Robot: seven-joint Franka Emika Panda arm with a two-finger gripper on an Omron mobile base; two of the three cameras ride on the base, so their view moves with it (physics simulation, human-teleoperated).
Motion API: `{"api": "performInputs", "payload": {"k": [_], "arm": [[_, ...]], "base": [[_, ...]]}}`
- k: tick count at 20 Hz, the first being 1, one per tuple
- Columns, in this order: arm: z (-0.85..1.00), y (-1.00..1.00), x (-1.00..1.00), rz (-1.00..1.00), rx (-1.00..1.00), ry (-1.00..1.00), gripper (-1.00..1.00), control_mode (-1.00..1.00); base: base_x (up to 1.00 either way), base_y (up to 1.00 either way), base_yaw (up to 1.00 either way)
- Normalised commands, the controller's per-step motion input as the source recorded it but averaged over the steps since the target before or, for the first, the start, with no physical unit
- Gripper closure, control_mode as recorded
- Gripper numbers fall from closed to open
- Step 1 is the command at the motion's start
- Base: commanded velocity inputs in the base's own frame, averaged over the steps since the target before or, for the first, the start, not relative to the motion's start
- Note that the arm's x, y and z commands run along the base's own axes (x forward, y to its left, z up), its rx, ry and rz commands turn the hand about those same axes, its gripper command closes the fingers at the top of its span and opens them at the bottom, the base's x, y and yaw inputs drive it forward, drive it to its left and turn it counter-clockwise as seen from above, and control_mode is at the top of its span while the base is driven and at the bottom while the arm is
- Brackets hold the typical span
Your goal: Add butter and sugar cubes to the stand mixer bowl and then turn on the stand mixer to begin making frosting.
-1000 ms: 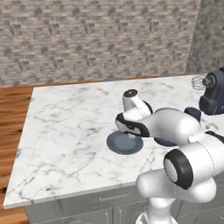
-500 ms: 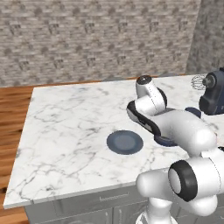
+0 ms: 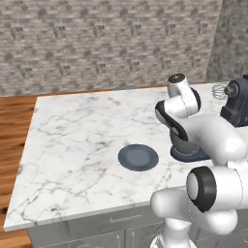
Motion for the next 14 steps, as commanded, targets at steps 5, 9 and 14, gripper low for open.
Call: {"api": "performInputs", "payload": {"k": [5,9,14], "arm": [[0.03,-0.61,0.00,-0.17,0.01,0.01,1.00,-1.00],[-0.39,-0.37,-0.08,-0.14,0.00,0.01,1.00,-1.00],[-0.45,-0.17,-0.03,-0.13,0.00,0.00,1.00,-1.00]], "base": [[0.00,0.00,0.00],[0.00,0.00,0.00],[0.00,0.00,0.00]]}}
